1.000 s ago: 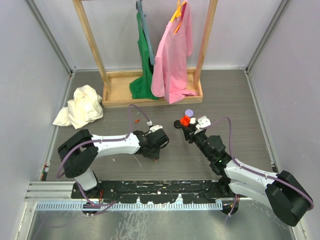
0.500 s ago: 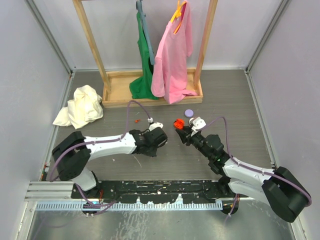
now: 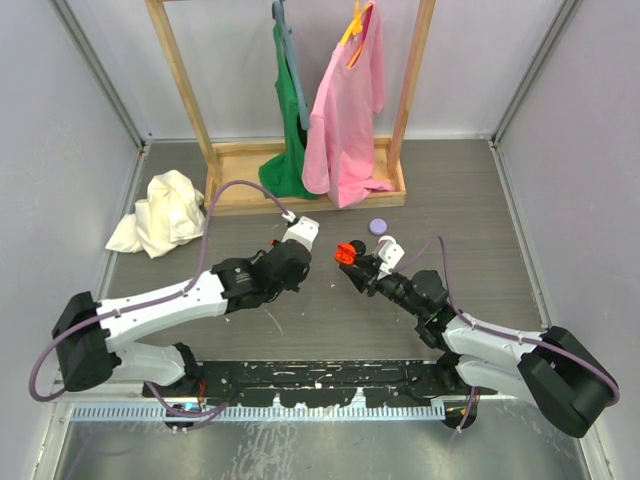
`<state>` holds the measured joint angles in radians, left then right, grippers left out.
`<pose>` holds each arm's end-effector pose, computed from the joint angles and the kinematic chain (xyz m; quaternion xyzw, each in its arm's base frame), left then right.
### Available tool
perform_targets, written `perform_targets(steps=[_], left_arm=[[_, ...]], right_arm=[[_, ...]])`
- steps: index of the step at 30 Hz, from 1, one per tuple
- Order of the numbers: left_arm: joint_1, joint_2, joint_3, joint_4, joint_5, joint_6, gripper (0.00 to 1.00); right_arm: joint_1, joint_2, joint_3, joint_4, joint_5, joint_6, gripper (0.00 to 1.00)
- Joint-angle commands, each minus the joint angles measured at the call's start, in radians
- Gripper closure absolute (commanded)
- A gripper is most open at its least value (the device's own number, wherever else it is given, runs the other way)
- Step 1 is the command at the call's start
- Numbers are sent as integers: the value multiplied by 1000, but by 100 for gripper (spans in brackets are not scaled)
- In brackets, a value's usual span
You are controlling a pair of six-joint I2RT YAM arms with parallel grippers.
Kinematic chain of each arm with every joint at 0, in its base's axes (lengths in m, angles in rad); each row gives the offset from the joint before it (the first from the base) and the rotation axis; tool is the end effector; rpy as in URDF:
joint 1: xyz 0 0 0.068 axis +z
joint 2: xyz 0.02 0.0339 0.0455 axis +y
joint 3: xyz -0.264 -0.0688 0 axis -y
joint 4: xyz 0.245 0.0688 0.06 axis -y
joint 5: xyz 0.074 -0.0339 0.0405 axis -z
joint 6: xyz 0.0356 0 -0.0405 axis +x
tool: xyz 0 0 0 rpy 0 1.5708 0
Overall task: Insert the wireless bluetooth earbuds into the charging case
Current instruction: Pick up the earbud from the center of the board, then place the earbud in the charging case.
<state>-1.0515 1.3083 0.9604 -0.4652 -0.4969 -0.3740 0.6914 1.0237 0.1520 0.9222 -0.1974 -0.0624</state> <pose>0.1510 -0.2300 0.2648 0.2135 0.8796 -0.0616 0.4206 0.1458 0.1297 0.1955 -0.3188 0.6113 0.2877 0.6648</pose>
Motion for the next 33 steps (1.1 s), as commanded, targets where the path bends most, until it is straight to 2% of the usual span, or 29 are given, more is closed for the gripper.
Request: perform_targets(steps=[1, 10, 14, 19, 25, 33], left_arm=[[4, -120, -42, 178, -58, 150, 92], [4, -259, -197, 518, 99, 412, 97], [3, -288, -283, 704, 208, 514, 100], [2, -303, -339, 858, 303, 607, 100], [3, -301, -382, 993, 415, 719, 100], [4, -264, -381, 1056, 519, 785, 100]], right_arm=[[13, 5, -1, 116, -75, -29, 99], [27, 7, -5, 149, -145, -31, 99], [29, 6, -9, 164, -154, -14, 99], [30, 8, -10, 178, -152, 1, 99], [29, 0, -11, 180, -144, 12, 99], [29, -7, -12, 180, -135, 22, 99]])
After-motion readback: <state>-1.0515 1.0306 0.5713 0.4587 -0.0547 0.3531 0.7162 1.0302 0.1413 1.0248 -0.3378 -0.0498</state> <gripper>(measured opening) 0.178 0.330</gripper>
